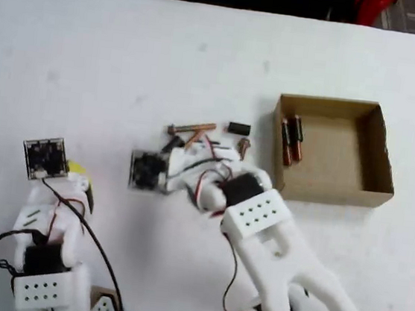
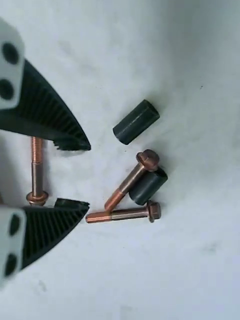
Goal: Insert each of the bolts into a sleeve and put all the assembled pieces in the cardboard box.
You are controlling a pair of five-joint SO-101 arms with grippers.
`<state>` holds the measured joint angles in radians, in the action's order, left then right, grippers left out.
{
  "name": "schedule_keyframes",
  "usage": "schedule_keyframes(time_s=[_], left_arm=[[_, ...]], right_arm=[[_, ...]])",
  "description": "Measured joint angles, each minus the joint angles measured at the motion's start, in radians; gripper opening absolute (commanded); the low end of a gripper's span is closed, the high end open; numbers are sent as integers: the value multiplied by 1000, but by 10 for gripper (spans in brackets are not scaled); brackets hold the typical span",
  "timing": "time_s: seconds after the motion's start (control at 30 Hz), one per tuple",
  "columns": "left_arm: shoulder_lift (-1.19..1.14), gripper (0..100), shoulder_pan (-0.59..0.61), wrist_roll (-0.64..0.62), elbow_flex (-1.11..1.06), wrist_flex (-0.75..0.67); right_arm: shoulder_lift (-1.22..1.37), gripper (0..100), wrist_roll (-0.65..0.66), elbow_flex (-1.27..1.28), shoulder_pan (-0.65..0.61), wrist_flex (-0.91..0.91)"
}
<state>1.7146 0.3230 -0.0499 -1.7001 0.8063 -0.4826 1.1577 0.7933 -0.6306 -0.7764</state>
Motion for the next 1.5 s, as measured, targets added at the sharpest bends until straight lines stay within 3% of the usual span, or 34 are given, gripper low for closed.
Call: schedule_keyframes(time_s=[0.3, 0.73, 1.4, 1.5], left_arm=[[0, 23, 0, 0, 0, 0], [0, 23, 0, 0, 0, 0], [0, 23, 0, 0, 0, 0], [0, 23, 0, 0, 0, 0]], right_arm=[[0, 145, 97, 137, -71, 236], [262, 145, 100, 117, -84, 321], [463, 140, 100, 49, -117, 382], [463, 93, 100, 49, -117, 382]])
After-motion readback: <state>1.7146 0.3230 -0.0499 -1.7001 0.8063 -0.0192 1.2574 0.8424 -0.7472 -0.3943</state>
